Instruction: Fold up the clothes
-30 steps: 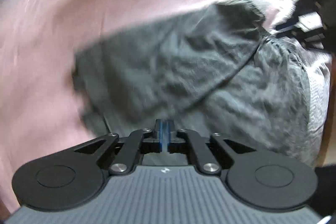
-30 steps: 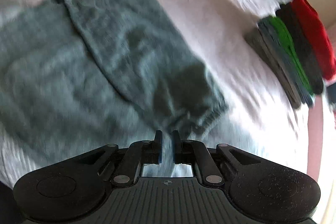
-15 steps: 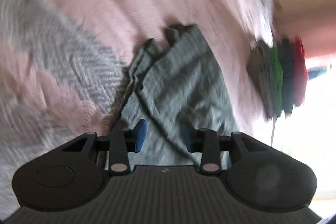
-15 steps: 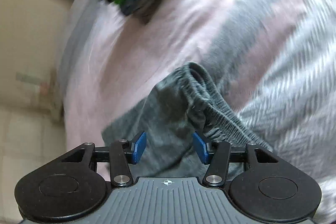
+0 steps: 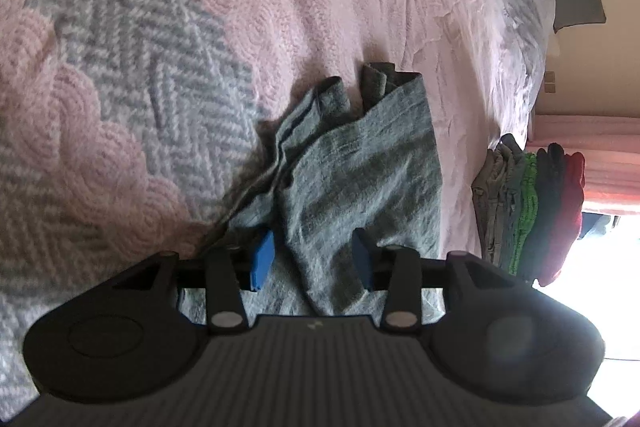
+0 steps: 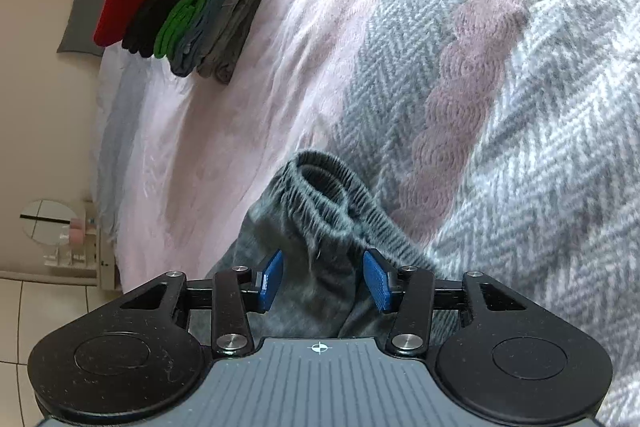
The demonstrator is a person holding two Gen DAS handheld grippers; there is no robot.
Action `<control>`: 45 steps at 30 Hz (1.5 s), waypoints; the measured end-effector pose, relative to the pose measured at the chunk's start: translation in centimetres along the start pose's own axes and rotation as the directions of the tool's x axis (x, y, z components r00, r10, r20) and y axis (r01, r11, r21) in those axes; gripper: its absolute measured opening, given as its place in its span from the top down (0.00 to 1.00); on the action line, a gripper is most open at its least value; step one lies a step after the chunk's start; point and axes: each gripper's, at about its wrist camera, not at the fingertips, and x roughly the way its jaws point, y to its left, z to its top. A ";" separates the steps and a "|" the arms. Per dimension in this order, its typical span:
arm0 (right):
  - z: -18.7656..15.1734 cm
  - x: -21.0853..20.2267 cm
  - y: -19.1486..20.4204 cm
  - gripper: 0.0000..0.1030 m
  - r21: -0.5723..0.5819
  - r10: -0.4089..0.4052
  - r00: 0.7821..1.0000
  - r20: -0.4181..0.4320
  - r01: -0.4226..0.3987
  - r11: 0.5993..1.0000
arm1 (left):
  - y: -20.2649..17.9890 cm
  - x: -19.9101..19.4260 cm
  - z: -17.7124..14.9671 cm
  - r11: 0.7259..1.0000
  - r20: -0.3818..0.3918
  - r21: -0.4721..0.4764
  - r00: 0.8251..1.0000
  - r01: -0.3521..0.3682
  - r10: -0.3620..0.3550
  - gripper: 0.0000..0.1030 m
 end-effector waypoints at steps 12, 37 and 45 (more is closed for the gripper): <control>1.5 -0.4 -0.2 0.91 -0.039 -0.019 1.000 0.019 0.020 0.999 | -1.5 -2.5 -0.6 0.988 0.030 0.152 1.000 -0.010 0.006 1.00; -0.5 -7.8 -2.4 0.92 -0.094 -0.073 0.990 -0.124 0.061 0.994 | 0.7 -13.8 -9.7 0.926 0.094 0.376 0.996 -0.031 -0.005 1.00; -0.8 -8.6 -3.0 0.92 -0.108 -0.082 0.990 -0.115 0.070 0.992 | 3.1 -14.7 -12.6 0.924 0.085 0.378 0.996 -0.061 0.031 1.00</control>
